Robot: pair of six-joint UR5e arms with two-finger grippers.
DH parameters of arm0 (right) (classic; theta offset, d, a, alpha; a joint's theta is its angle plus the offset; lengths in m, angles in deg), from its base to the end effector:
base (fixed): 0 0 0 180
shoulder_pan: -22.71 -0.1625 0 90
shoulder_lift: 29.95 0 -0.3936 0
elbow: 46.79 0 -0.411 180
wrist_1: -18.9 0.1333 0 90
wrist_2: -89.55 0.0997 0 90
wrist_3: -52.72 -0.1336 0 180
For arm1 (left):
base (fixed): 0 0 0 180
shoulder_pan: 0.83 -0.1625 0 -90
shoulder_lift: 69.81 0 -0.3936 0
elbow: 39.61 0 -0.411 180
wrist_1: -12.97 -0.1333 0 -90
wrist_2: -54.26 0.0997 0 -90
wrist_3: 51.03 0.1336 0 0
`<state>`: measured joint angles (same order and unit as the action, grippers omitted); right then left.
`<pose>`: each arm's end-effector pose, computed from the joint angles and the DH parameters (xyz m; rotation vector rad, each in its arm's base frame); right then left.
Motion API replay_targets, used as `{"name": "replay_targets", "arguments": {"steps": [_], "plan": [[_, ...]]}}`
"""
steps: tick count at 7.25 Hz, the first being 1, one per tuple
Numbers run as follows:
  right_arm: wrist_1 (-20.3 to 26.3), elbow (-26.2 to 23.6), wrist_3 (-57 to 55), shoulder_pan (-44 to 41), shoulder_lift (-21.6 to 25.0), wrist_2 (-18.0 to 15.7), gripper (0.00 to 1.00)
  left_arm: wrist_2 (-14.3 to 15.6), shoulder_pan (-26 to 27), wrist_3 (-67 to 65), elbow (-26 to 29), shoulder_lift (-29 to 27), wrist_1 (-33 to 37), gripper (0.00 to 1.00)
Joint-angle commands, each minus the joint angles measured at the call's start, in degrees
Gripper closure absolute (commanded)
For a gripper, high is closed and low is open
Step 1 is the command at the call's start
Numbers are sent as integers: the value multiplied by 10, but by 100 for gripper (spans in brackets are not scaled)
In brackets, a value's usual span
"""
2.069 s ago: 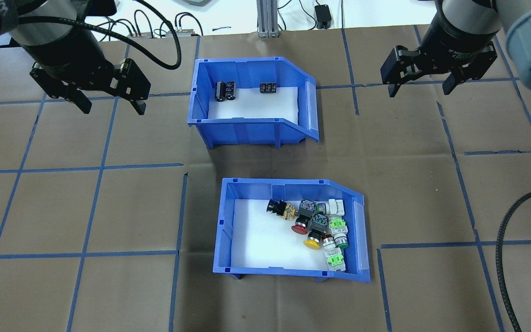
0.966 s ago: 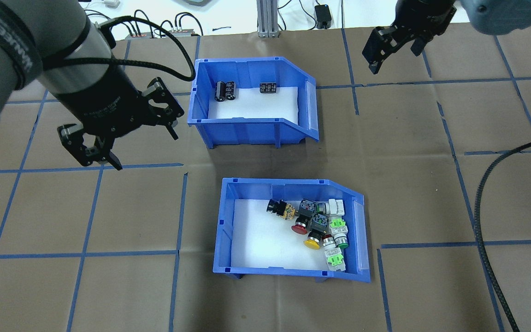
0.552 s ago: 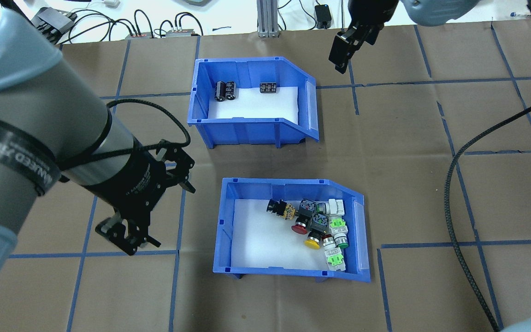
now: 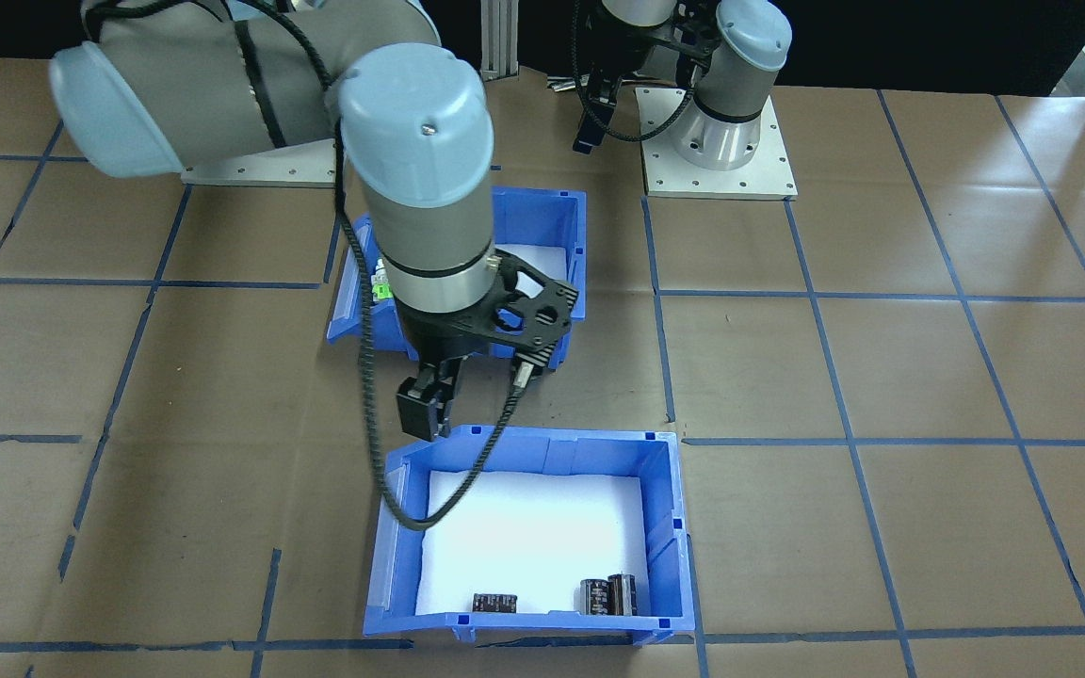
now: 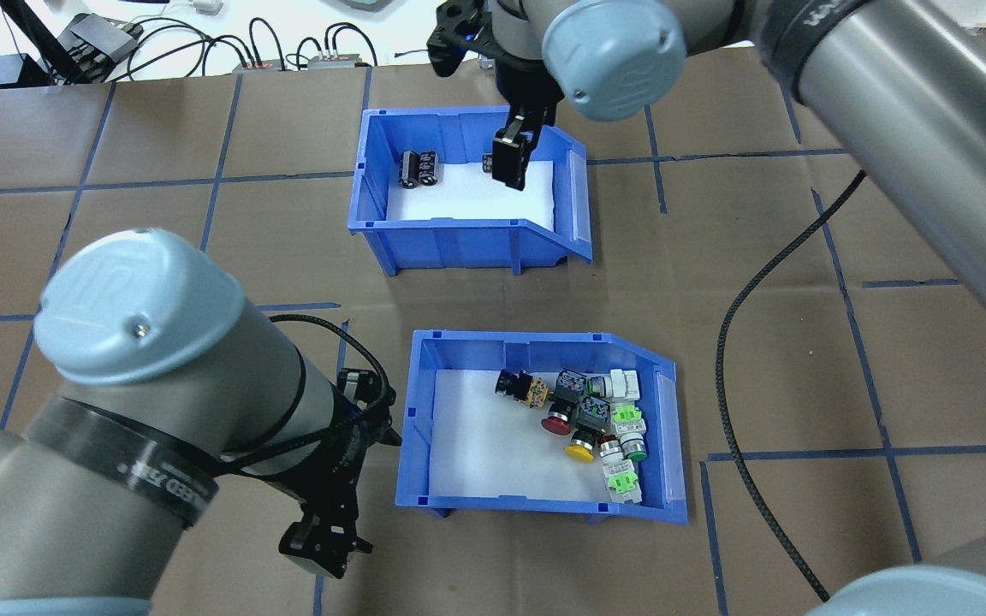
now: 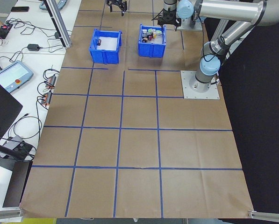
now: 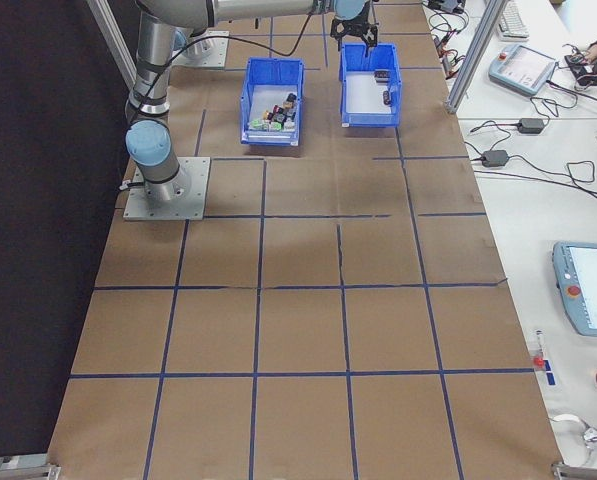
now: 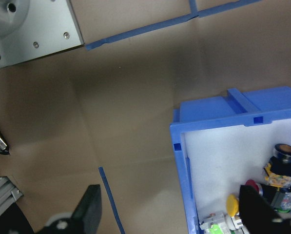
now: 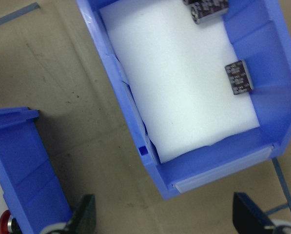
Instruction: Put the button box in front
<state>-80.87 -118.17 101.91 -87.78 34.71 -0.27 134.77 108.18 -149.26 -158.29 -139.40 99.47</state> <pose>0.3644 -0.5933 0.3420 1.7884 -2.5692 0.0820 -0.2634 -0.2877 0.3327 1.9930 -2.3914 -0.2881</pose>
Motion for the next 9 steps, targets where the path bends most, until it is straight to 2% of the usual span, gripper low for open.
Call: {"name": "replay_targets", "arguments": {"steps": [1, 2, 3, 4, 5, 7, 9], "plan": [[-33, 2, 49, -53, -53, -17, 0, -2, 35, -84, -45, -18, -74, 1], [-75, 1, 63, -70, -73, -31, 0, -2, 40, -119, -47, -35, -75, 1], [-110, 1, 62, -83, -97, -38, 0, -3, 61, -143, -47, -59, -107, 1], [-123, 0, 63, -96, -116, -43, 0, -3, 93, -210, -48, -106, -180, 1], [-124, -2, 74, -98, -128, -45, 0, 3, 115, -222, -48, -137, -210, 1], [-146, -9, 96, -97, -136, -48, 0, 1, 125, -226, -51, -152, -211, 1], [-147, -9, 100, -89, -137, -48, 3, -1, 125, -226, -52, -157, -210, 1]]}}
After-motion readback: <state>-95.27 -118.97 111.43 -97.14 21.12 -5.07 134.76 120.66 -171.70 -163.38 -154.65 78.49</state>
